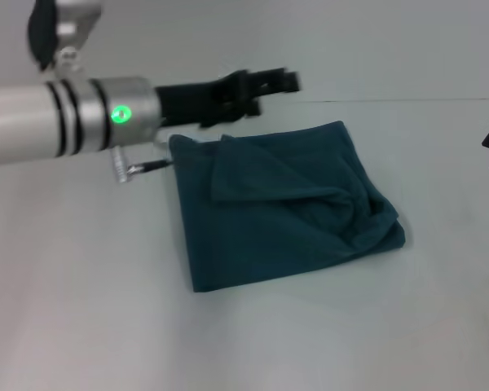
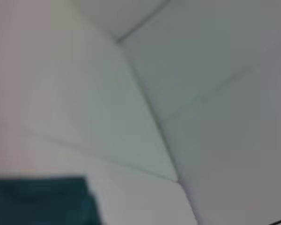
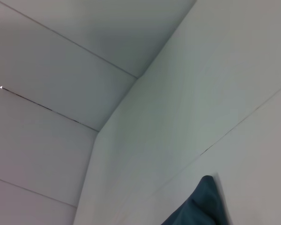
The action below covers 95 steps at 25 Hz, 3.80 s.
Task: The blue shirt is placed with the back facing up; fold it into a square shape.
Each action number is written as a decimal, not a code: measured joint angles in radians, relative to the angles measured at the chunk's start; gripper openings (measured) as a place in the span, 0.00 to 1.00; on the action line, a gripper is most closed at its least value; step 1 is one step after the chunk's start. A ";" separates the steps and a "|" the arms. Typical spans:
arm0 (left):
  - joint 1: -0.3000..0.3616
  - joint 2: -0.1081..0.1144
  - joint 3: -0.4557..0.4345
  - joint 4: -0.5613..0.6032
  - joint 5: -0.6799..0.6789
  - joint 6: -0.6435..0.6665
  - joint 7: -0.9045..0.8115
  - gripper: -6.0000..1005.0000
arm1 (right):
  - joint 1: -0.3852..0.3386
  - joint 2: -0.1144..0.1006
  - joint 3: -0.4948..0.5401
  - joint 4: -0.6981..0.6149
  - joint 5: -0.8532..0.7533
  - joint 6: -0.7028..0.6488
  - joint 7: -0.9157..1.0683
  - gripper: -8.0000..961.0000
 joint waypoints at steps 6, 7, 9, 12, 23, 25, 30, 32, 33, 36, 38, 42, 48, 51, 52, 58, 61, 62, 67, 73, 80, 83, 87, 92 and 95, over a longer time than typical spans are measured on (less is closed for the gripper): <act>0.072 0.049 -0.061 -0.127 0.001 0.086 -0.158 0.80 | -0.002 -0.003 0.000 0.000 0.000 -0.006 0.000 0.71; 0.080 0.048 -0.069 -0.130 0.001 0.088 -0.160 0.82 | -0.003 -0.003 0.000 0.000 0.000 -0.006 -0.001 0.71; 0.108 0.042 -0.092 -0.139 0.001 0.094 -0.163 0.87 | -0.004 -0.003 0.000 0.000 0.000 -0.005 -0.002 0.71; 0.124 0.037 -0.098 -0.153 0.001 0.091 -0.157 0.89 | -0.003 -0.003 -0.008 -0.002 -0.007 -0.005 -0.006 0.71; 0.181 0.047 -0.227 -0.148 0.013 0.278 0.212 0.88 | 0.154 -0.028 -0.162 -0.117 -0.254 -0.112 0.001 0.71; 0.196 0.054 -0.279 -0.136 0.045 0.388 0.427 0.88 | 0.191 -0.030 -0.170 -0.161 -0.300 -0.137 0.002 0.71; 0.262 0.037 -0.372 -0.103 0.081 0.498 0.778 0.88 | 0.267 -0.022 -0.247 -0.286 -0.392 -0.162 -0.044 0.71; 0.282 0.031 -0.406 -0.102 0.078 0.495 0.808 0.88 | 0.285 -0.008 -0.294 -0.328 -0.408 -0.163 -0.077 0.71; 0.294 0.027 -0.431 -0.103 0.076 0.494 0.809 0.88 | 0.295 0.003 -0.323 -0.351 -0.416 -0.161 -0.090 0.71; 0.312 0.019 -0.499 -0.109 0.075 0.499 0.803 0.88 | 0.330 0.035 -0.388 -0.395 -0.453 -0.136 -0.098 0.71; 0.315 0.010 -0.546 -0.111 0.074 0.517 0.800 0.88 | 0.357 0.057 -0.417 -0.414 -0.489 -0.115 -0.097 0.71; 0.312 0.002 -0.582 -0.126 0.071 0.536 0.798 0.88 | 0.402 0.104 -0.494 -0.441 -0.581 -0.042 -0.099 0.71; 0.308 -0.003 -0.612 -0.159 0.045 0.529 0.792 0.88 | 0.450 0.163 -0.606 -0.446 -0.709 0.043 -0.097 0.71; 0.308 -0.002 -0.642 -0.174 0.033 0.524 0.783 0.88 | 0.461 0.168 -0.655 -0.443 -0.720 0.050 -0.095 0.71; 0.308 0.000 -0.651 -0.179 0.029 0.523 0.781 0.88 | 0.462 0.169 -0.672 -0.443 -0.720 0.050 -0.094 0.71; 0.304 0.004 -0.722 -0.210 0.021 0.521 0.772 0.88 | 0.465 0.172 -0.727 -0.445 -0.719 0.049 -0.096 0.71; 0.301 0.004 -0.736 -0.221 0.020 0.512 0.769 0.88 | 0.470 0.173 -0.751 -0.438 -0.720 0.057 -0.098 0.71; 0.300 0.004 -0.737 -0.223 0.020 0.508 0.766 0.88 | 0.470 0.173 -0.764 -0.436 -0.721 0.066 -0.097 0.71; 0.294 0.004 -0.738 -0.227 0.020 0.490 0.758 0.88 | 0.465 0.176 -0.870 -0.419 -0.723 0.142 -0.075 0.71; 0.281 0.002 -0.739 -0.227 0.018 0.470 0.756 0.88 | 0.470 0.177 -0.956 -0.370 -0.762 0.254 -0.017 0.71; 0.264 0.003 -0.739 -0.252 0.018 0.445 0.761 0.88 | 0.468 0.179 -0.987 -0.359 -0.791 0.334 0.030 0.71; 0.260 0.003 -0.740 -0.253 0.018 0.439 0.761 0.88 | 0.464 0.179 -0.991 -0.357 -0.794 0.362 0.031 0.71; 0.257 0.004 -0.745 -0.253 0.014 0.430 0.759 0.88 | 0.461 0.179 -0.998 -0.353 -0.827 0.408 0.071 0.71; 0.253 0.004 -0.747 -0.253 -0.005 0.429 0.763 0.88 | 0.449 0.173 -0.987 -0.364 -0.889 0.453 0.141 0.71; 0.252 0.004 -0.747 -0.253 -0.019 0.427 0.764 0.88 | 0.445 0.173 -0.984 -0.363 -0.959 0.495 0.209 0.71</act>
